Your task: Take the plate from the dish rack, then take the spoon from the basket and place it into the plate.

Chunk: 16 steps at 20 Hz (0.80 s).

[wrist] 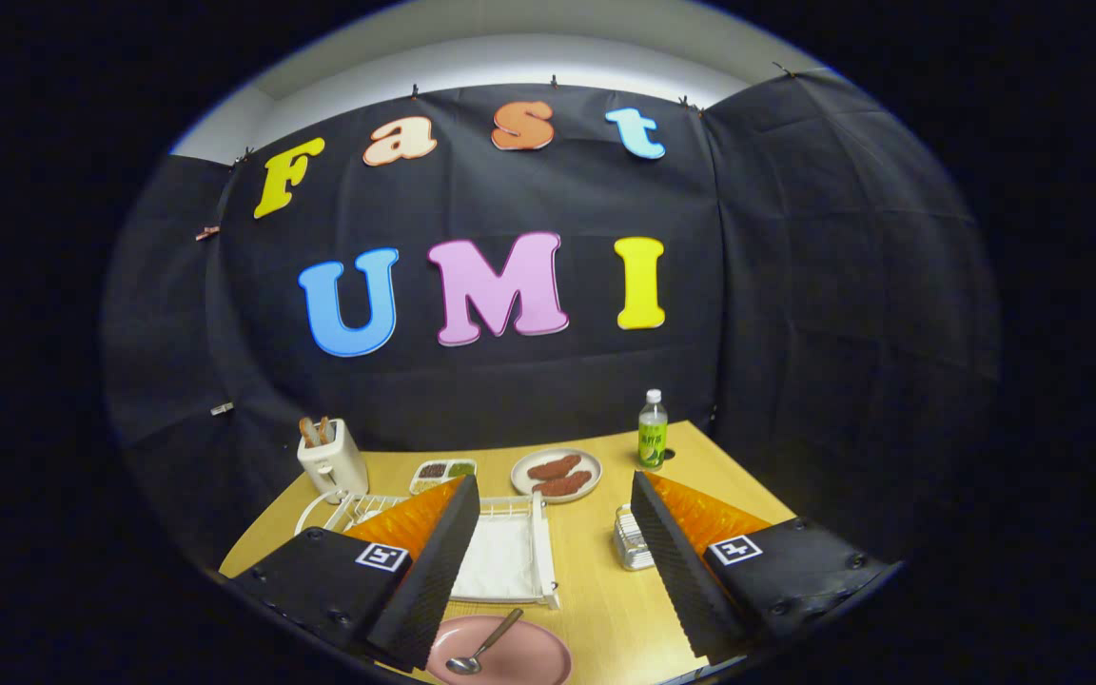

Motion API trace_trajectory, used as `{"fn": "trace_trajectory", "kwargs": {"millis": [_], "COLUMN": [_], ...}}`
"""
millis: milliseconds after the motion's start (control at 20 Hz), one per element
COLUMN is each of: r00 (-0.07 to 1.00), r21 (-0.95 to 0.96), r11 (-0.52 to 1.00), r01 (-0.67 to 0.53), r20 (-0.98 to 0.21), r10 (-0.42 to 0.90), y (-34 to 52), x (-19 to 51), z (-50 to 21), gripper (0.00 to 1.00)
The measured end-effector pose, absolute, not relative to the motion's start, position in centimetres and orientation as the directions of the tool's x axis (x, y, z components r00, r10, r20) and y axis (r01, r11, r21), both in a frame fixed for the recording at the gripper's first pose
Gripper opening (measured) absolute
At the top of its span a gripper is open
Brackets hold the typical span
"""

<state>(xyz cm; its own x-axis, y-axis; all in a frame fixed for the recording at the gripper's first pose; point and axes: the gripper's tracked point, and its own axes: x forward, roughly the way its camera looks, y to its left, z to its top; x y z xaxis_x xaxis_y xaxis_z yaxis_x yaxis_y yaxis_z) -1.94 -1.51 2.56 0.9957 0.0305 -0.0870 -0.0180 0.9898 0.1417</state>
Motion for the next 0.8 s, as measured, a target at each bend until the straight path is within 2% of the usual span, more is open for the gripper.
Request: {"fn": "trace_trajectory", "kwargs": {"millis": [150,250,500,800], "r00": [1.0,1.0,0.998,0.998], "r21": [0.108,0.087,0.117,0.191], "r11": [0.994,0.996,0.992,0.98], "r01": [0.011,0.02,0.051,0.047], "r20": [0.0,0.012,-0.036,-0.055], "r10": [-0.011,-0.021,-0.047,-0.037], "y": [-2.9,-3.7,-5.1,-4.9], "x": [-3.2,-3.9,-4.6,-2.2], "z": [6.0,6.4,4.7,3.9], "gripper": [0.98,0.98,0.98,0.98]}}
